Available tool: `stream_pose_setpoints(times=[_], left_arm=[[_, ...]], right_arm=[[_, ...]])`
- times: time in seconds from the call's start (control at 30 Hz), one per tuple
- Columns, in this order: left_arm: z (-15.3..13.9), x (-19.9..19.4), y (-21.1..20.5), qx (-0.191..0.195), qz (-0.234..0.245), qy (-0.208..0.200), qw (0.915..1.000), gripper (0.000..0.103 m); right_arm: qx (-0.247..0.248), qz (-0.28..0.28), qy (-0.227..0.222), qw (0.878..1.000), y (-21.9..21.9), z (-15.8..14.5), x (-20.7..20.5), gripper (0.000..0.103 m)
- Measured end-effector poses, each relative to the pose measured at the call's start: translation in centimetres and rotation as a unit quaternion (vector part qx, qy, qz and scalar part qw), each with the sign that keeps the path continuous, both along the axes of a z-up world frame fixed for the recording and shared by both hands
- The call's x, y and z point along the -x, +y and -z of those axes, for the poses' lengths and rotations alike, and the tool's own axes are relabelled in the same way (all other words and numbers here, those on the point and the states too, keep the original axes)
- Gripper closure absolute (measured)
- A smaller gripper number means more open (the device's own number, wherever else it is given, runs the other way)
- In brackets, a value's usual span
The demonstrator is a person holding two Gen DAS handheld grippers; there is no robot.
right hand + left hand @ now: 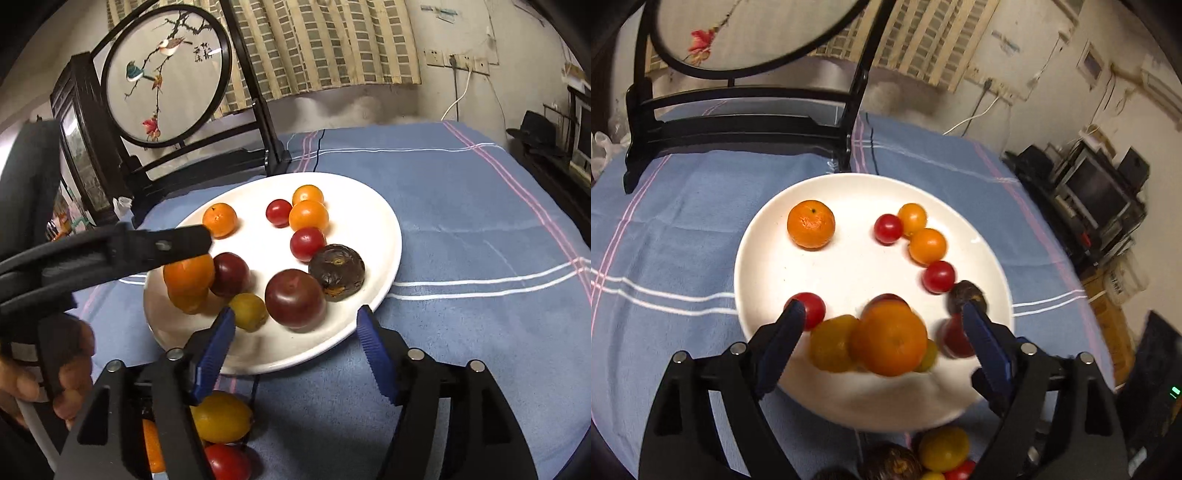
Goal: Organize fruits
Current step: 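Lower both held fruits onto the white plate and open both tools, then move both open tools back toward the fruit cluster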
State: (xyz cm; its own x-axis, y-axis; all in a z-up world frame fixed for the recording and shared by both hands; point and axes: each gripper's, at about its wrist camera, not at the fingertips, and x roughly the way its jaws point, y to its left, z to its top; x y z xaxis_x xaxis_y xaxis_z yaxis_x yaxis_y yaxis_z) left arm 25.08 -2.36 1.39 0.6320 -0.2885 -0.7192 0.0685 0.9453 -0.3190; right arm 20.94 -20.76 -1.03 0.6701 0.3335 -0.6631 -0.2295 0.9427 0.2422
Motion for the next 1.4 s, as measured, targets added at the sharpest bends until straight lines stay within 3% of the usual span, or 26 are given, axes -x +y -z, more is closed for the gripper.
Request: stream_pose_setpoints(times=[0.13, 0.33, 0.47, 0.53, 0.63, 0.7, 0.87, 1.1, 1.27, 1.3, 1.4], left_arm=[[-0.7, 2.7, 1.6, 0.025, -0.013, -0.019, 0.9994, 0.012], [0.0, 6.5, 2.5, 0.017, -0.012, -0.019, 0.9996, 0.008], [1.2, 8.8, 2.5, 0.003, 0.001, -0.007, 1.0, 0.006], [2.1, 9.6, 1.9, -0.028, 0.016, 0.007, 0.9994, 0.006], [2.7, 10.5, 0.9, -0.071, 0.034, 0.009, 0.9969, 0.006], [2.9, 11.1, 0.7, -0.08, 0.042, 0.004, 0.9959, 0.006], [3.0, 12.2, 0.8, -0.08, 0.055, 0.0, 0.9952, 0.005], [3.5, 11.5, 2.5, -0.078, 0.014, 0.029, 0.9965, 0.005], [3.5, 11.5, 2.7, -0.072, 0.015, 0.034, 0.9967, 0.005], [3.5, 11.5, 2.7, -0.071, 0.017, 0.035, 0.9967, 0.005], [3.4, 11.5, 2.6, -0.074, 0.015, 0.034, 0.9965, 0.005]], right_arm=[[-0.002, -0.012, 0.005, 1.0, 0.0, -0.1, 0.7, 0.032], [0.037, -0.047, -0.034, 0.998, 1.2, -1.8, 3.0, 0.023], [0.047, -0.063, -0.037, 0.996, 1.1, -2.2, 4.2, 0.022], [0.046, -0.071, -0.035, 0.996, 0.9, -2.2, 4.9, 0.022], [0.05, -0.087, -0.023, 0.995, 0.5, -1.7, 6.0, 0.022], [0.071, -0.093, -0.022, 0.993, 0.3, -1.5, 6.9, 0.022], [0.097, -0.12, -0.011, 0.988, -0.2, -0.9, 8.3, 0.022], [0.149, -0.173, 0.018, 0.973, 1.9, 1.3, 9.1, 0.022], [0.161, -0.177, 0.024, 0.971, 2.6, 2.1, 9.4, 0.023], [0.164, -0.177, 0.022, 0.97, 2.7, 2.2, 9.5, 0.024], [0.167, -0.177, 0.02, 0.97, 3.2, 2.5, 9.4, 0.049]])
